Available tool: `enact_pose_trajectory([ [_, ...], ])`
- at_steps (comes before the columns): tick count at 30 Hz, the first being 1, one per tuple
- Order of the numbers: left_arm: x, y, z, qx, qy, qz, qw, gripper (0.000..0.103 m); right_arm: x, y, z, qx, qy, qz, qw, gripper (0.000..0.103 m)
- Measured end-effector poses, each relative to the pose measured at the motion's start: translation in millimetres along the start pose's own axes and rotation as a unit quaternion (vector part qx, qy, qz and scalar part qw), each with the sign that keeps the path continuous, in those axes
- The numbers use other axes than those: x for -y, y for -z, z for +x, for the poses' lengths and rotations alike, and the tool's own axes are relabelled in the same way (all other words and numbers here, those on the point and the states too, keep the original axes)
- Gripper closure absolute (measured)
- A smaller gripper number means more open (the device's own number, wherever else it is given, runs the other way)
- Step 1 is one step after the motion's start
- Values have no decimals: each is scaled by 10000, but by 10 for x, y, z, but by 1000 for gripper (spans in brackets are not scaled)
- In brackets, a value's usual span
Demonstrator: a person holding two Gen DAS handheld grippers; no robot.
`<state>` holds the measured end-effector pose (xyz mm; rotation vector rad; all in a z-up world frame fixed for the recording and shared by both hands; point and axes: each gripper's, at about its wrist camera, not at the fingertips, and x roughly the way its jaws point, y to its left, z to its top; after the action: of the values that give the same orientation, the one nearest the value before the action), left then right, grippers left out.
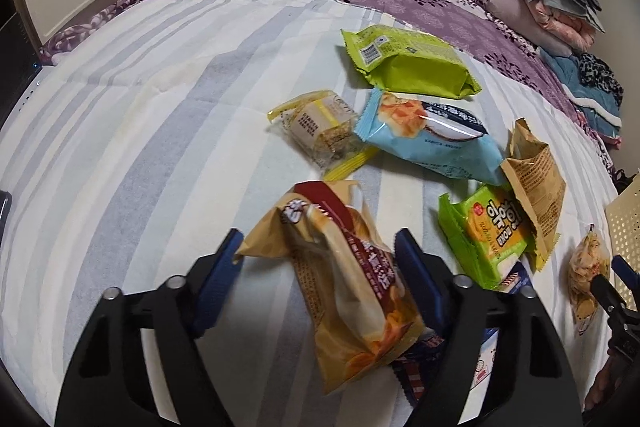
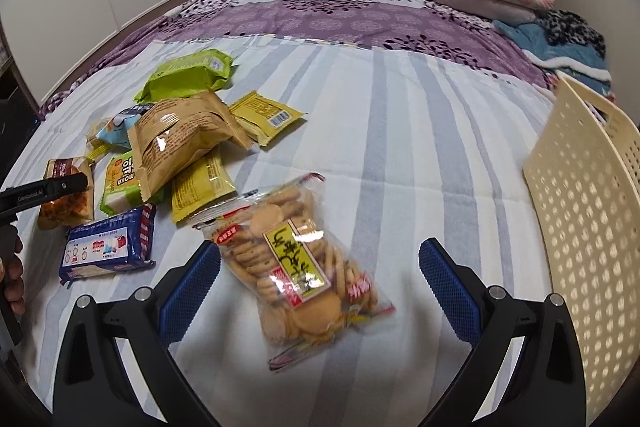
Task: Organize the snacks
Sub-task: 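Grasp the clear cookie bag with the right gripper while the left gripper grasps a tan biscuit packet, then carry the cookie bag to the cream basket and release it with the right gripper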
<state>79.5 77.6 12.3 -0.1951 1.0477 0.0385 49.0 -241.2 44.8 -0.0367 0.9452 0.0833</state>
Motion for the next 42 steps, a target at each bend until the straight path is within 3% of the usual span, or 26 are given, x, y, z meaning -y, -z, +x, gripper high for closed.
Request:
enact_pose_trajectory([
  [3,-8,2,-30,17,174,-41,9998,48,-74,-19,93,-90,-112,-255,9996,5],
  [9,-62,41,-129,114,166,-82,9998,51,-148,42,217,-256,-283,-349,9987,7],
  [13,-71,68,-232,198,131,-53,9997,52,-119,96,243,-310,-168,-255,9991,33],
  [21,4,71,-524,463,209,61,9987,52,30,148,66,-94,-364,156,9992,47],
  [31,340,24,-965,844,433,389,9947,52,244,118,-404,528,-592,690,9945,49],
  [42,747,62,-1299,1076,634,787,9890,52,671,164,-1101,1427,-507,1295,9800,50],
])
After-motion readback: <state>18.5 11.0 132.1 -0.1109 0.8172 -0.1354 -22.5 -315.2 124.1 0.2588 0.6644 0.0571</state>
